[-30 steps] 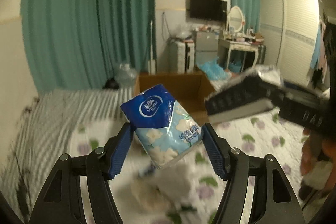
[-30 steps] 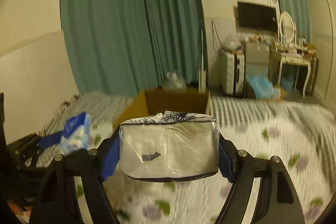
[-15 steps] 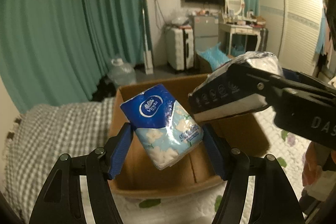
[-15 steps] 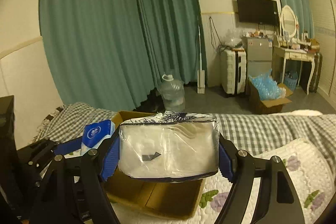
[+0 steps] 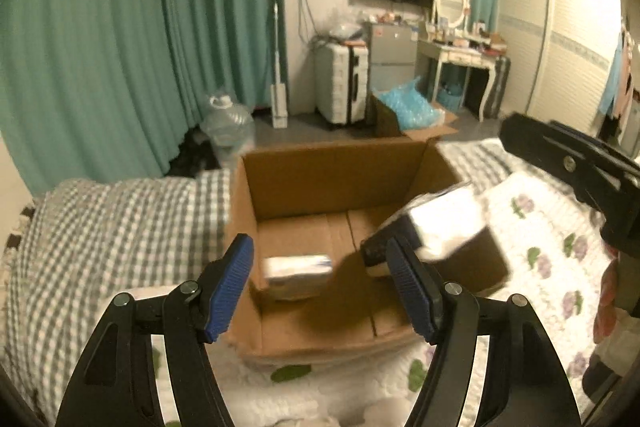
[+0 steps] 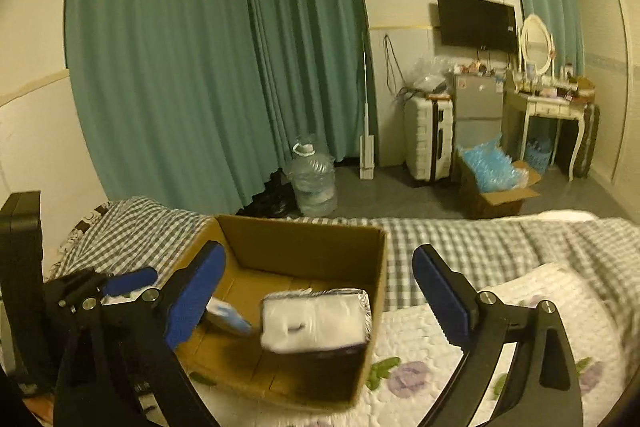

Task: Organize soft objects
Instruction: 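Carry both packs to the cardboard box and open both tools inside, then grasp the green-banded white sock with the right tool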

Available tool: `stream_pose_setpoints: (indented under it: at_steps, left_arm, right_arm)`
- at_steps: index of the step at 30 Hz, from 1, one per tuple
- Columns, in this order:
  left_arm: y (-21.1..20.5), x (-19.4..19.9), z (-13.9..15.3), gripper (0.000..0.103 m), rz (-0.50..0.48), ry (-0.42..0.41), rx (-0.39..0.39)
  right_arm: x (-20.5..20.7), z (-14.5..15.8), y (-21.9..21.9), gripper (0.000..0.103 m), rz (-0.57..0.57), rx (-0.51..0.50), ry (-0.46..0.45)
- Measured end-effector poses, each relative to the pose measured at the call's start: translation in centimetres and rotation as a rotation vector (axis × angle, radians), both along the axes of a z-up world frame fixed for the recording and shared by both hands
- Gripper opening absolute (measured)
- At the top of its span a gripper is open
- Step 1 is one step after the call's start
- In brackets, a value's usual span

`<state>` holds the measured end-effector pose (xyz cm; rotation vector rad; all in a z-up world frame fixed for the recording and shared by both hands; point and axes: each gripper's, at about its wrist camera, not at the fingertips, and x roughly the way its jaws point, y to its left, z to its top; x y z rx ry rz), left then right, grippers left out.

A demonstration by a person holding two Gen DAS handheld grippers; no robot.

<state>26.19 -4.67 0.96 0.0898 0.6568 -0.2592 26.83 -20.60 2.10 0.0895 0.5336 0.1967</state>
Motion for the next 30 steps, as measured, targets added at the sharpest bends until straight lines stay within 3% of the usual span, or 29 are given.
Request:
stream_pose_setpoints:
  at_steps: [6, 9, 13, 17, 20, 24, 30]
  left_arm:
    - [1.8, -5.5, 6.6, 0.070, -0.021, -0.100, -0.046]
    - [3.2, -9.0, 9.2, 0.078, -0.025, -0.160, -0.055]
    - [5.3, -13.3, 10.9, 0.078, -0.009, -0.226, -0.031]
    - [7.4, -16.8, 10.5, 0.078, 0.030, -0.246, 0.023]
    - [8.1, -18.5, 8.8, 0.078, 0.066, -0.227, 0.076]
    - [8.7, -19.6, 5.1, 0.078, 0.069, -0.173, 0.048]
    - [9.1, -18.6, -2.1, 0.078, 0.069, -0.076, 0.005]
  right_arm:
    - [-5.7, 6.0, -0.3, 0.097, -0.019, -0.042, -0.054]
    - [-9.2, 9.2, 0.0, 0.098, -0.032, -0.077, -0.085]
    - [-14.4, 12.8, 0.5, 0.102, -0.044, -0.106, -0.125]
    - [-18.8, 14.1, 1.8, 0.102, -0.033, -0.160, -0.118]
    - [-21.5, 13.4, 3.2, 0.102, -0.003, -0.212, -0.108]
    - [-23.6, 10.1, 4.9, 0.102, 0.029, -0.217, -0.076]
    - [-23.2, 0.6, 6.7, 0.102, 0.078, -0.145, 0.059]
